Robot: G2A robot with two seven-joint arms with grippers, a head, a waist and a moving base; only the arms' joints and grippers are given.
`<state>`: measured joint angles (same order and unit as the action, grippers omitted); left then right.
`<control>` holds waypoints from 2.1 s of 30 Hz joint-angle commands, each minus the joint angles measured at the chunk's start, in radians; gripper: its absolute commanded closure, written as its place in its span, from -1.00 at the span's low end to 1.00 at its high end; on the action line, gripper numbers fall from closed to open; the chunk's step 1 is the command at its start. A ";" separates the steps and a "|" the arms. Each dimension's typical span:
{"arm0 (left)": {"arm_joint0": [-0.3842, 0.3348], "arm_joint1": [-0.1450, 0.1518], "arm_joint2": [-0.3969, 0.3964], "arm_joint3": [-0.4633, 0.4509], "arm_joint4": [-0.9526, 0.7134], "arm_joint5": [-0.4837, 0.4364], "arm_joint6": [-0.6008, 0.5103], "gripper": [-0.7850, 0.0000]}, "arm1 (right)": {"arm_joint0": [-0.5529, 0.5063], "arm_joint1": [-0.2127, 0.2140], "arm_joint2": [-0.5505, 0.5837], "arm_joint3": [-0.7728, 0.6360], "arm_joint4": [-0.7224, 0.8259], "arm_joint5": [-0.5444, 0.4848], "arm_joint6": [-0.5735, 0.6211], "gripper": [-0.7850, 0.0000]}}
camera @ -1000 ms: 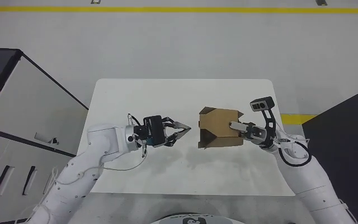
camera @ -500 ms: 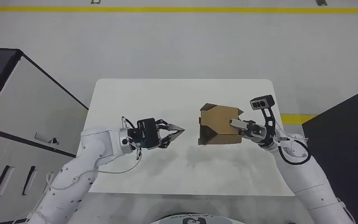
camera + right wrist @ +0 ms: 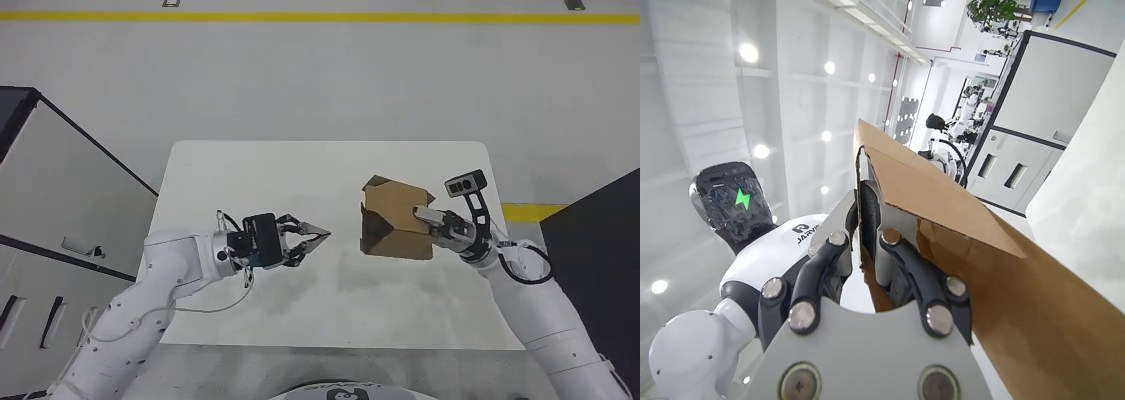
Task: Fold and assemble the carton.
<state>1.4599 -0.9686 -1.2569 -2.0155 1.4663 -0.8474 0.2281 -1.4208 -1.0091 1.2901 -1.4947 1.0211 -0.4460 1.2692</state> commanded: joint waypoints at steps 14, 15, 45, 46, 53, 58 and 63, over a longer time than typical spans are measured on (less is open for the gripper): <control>-0.001 0.002 0.048 -0.027 0.041 -0.051 0.059 1.00 | 0.010 -0.006 0.005 0.012 -0.016 0.040 -0.040 1.00; -0.009 0.001 0.059 -0.027 0.043 -0.053 0.061 1.00 | 0.010 -0.007 0.005 0.009 -0.022 0.043 -0.047 1.00; -0.133 -0.024 0.177 0.048 0.006 -0.015 0.061 1.00 | -0.024 -0.029 0.013 0.001 -0.053 0.037 -0.027 1.00; -0.133 -0.024 0.177 0.049 0.006 -0.014 0.062 1.00 | -0.024 -0.030 0.013 0.000 -0.053 0.038 -0.024 1.00; -0.134 -0.024 0.177 0.051 0.009 -0.017 0.063 1.00 | -0.025 -0.034 0.015 -0.001 -0.040 0.042 0.013 1.00; -0.134 -0.024 0.177 0.051 0.011 -0.018 0.066 1.00 | -0.027 -0.037 0.017 -0.001 -0.029 0.043 0.040 1.00; -0.135 -0.023 0.178 0.051 0.013 -0.020 0.068 1.00 | -0.026 -0.040 0.016 -0.003 -0.028 0.049 0.067 1.00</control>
<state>1.3253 -0.9921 -1.0789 -1.9642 1.4786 -0.8661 0.2953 -1.4472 -1.0482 1.3064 -1.4971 0.9940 -0.3982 1.3300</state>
